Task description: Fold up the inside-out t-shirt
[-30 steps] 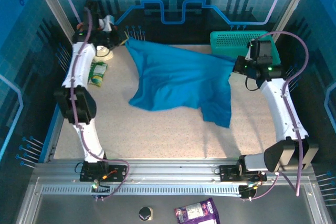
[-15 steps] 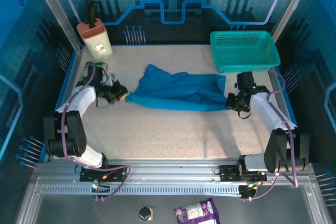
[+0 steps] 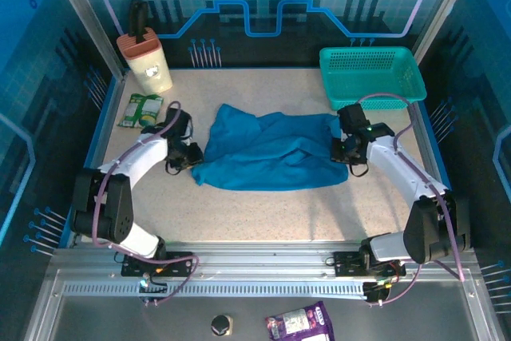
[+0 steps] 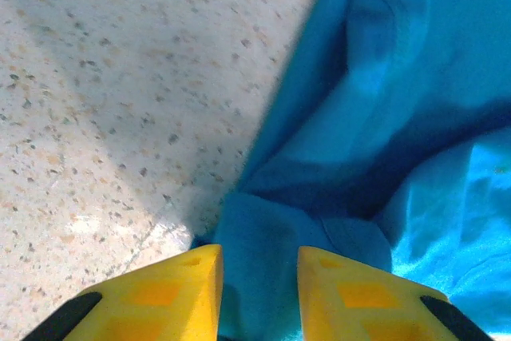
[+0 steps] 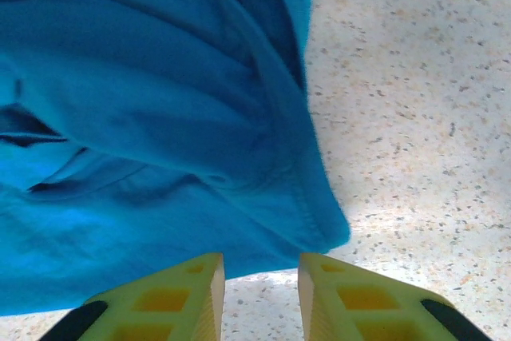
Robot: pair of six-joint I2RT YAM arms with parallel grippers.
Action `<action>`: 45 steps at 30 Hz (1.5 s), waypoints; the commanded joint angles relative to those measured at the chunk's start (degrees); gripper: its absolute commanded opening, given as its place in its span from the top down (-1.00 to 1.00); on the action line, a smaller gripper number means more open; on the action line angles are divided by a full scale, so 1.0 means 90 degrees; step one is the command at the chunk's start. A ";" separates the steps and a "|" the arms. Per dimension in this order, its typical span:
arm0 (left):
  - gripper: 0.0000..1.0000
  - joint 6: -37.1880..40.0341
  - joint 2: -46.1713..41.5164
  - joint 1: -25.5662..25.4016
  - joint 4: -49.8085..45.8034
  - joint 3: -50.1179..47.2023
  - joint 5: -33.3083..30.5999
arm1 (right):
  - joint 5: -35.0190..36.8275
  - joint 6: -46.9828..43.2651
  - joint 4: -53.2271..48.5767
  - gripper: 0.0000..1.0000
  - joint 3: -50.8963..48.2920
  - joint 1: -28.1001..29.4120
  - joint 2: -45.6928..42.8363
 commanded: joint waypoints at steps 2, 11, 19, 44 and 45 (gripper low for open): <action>0.25 -0.0320 -0.0493 -0.0771 -0.1113 0.0246 -0.1917 | 0.0185 0.0250 -0.0331 0.36 0.0297 0.0370 0.0072; 0.19 -0.0717 -0.0041 -0.1869 -0.1550 0.0310 -0.2621 | -0.0327 0.0430 -0.0072 0.34 0.0619 0.1023 0.0562; 0.03 -0.0727 0.0803 -0.1996 -0.1140 0.0298 -0.2765 | -0.1028 0.0694 0.0311 0.28 0.0657 0.1648 0.1302; -0.22 -0.0355 0.1784 -0.2433 -0.1218 0.0944 -0.3385 | -0.1446 0.0705 0.0678 -0.07 0.0235 0.1643 0.2299; -0.23 -0.0315 0.1823 -0.2410 -0.1224 0.0962 -0.3380 | -0.1428 0.0705 0.0659 -0.09 0.0239 0.1633 0.2299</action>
